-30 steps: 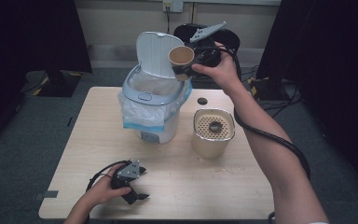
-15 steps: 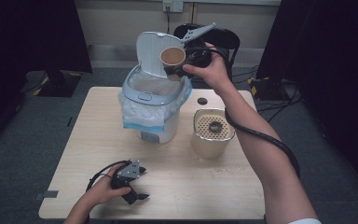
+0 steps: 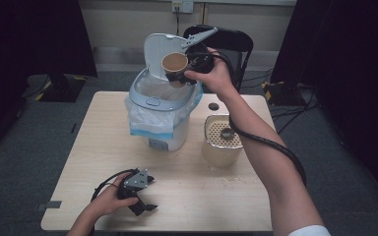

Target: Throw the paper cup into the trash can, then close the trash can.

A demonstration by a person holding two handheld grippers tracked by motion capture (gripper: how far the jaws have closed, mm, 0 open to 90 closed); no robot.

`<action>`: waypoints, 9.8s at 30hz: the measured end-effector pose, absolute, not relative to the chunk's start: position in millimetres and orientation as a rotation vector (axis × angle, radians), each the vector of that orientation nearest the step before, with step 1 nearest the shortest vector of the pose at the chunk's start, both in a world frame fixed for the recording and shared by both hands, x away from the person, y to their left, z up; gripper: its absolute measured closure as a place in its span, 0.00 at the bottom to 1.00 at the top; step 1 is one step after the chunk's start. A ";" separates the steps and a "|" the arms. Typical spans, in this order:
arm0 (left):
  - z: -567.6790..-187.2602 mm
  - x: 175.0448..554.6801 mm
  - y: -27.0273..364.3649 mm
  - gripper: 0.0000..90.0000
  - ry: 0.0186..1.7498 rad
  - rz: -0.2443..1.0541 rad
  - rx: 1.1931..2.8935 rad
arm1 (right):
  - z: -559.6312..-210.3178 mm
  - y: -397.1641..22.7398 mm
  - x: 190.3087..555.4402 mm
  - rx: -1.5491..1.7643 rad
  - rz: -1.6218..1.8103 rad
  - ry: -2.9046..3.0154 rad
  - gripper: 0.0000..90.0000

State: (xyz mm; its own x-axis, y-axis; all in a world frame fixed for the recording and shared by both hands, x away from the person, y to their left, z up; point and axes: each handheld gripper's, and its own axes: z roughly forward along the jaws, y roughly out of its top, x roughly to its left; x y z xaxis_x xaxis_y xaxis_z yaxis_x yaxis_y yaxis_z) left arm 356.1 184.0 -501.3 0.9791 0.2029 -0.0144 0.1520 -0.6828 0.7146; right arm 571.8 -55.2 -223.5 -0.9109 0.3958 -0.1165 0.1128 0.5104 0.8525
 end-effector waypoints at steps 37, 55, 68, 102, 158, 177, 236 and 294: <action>-500.7 356.6 184.1 0.02 0.241 0.090 2.345 | -254.8 -35.3 577.7 0.491 1.449 2.477 0.16; -500.7 356.4 184.0 0.02 0.243 0.089 2.343 | -246.7 -73.3 563.4 0.492 1.401 2.497 0.16; -500.7 356.4 184.0 0.02 0.243 0.088 2.343 | -243.3 -101.7 560.1 0.530 1.362 2.472 0.16; -500.6 356.4 184.1 0.01 0.239 0.090 2.349 | -249.9 -106.6 585.3 0.541 1.274 2.513 0.19; -501.3 356.6 183.9 0.01 0.235 0.087 2.340 | -229.0 -80.9 570.4 0.419 1.345 2.459 0.20; -501.3 356.3 183.9 0.01 0.239 0.087 2.339 | -238.1 -74.1 563.4 0.460 1.423 2.467 0.16; -502.0 356.7 183.4 0.00 0.241 0.088 2.336 | -251.4 -49.5 549.5 0.438 1.461 2.595 0.15; -502.0 356.7 183.4 0.00 0.240 0.089 2.336 | -262.5 -42.6 565.9 0.507 1.450 2.517 0.49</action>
